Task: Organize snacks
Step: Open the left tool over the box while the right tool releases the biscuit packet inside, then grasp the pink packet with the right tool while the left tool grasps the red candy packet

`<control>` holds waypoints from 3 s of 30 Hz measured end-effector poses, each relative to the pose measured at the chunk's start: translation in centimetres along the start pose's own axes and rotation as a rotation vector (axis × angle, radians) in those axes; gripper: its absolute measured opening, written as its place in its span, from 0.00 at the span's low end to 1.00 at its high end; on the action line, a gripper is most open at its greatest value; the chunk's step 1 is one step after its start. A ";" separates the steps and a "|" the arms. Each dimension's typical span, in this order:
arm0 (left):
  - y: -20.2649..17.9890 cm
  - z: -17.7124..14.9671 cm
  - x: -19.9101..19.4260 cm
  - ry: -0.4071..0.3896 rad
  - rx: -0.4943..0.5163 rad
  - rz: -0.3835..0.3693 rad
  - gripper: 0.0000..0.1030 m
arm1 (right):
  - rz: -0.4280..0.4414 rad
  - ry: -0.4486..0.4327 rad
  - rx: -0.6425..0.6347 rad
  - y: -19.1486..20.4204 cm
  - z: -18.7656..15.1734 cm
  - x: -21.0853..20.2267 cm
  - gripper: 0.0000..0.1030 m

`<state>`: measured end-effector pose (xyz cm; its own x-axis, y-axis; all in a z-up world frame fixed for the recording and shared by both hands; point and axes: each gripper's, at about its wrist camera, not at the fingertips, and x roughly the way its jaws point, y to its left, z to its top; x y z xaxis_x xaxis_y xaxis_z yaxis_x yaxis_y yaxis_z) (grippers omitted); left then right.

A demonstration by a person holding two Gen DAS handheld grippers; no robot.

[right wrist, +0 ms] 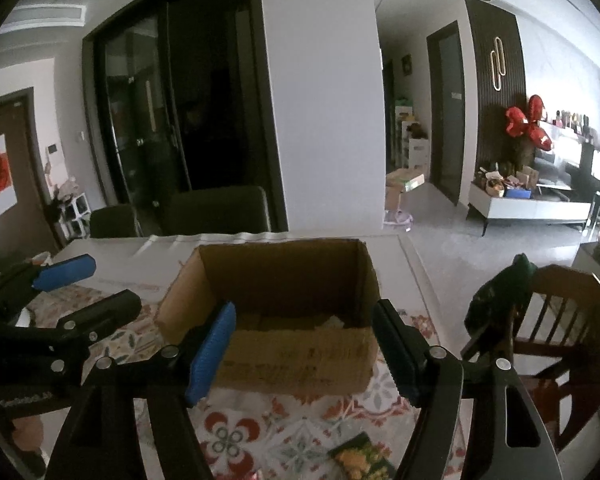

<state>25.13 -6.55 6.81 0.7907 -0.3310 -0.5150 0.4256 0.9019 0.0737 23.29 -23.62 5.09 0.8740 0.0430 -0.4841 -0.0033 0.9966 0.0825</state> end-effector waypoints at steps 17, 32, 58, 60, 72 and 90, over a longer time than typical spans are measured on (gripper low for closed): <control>-3.1 -6.0 -3.7 0.002 0.099 -0.019 0.75 | -0.128 0.002 -0.056 0.8 -6.5 -5.6 0.69; -5.1 -11.1 -3.0 0.054 0.124 -0.045 0.74 | -0.208 0.046 -0.017 -0.5 -12.4 -7.1 0.69; -7.0 -15.8 4.7 0.244 0.181 -0.133 0.57 | -0.216 0.233 -0.023 -2.5 -18.3 -1.8 0.69; -7.2 -16.0 5.3 0.264 0.179 -0.150 0.57 | -0.211 0.246 -0.016 -2.7 -18.5 -1.4 0.69; -7.3 -17.0 7.8 0.368 0.155 -0.199 0.45 | -0.194 0.283 -0.008 -3.3 -18.9 0.2 0.69; -7.4 -16.6 9.4 0.376 0.106 -0.225 0.33 | -0.152 0.348 0.027 -3.9 -19.6 1.9 0.43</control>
<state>22.08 -11.77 -12.72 0.4667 -0.3743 -0.8013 0.6271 0.7790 0.0014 15.38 -26.07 -13.23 0.6464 -0.0787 -0.7589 0.1304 0.9914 0.0082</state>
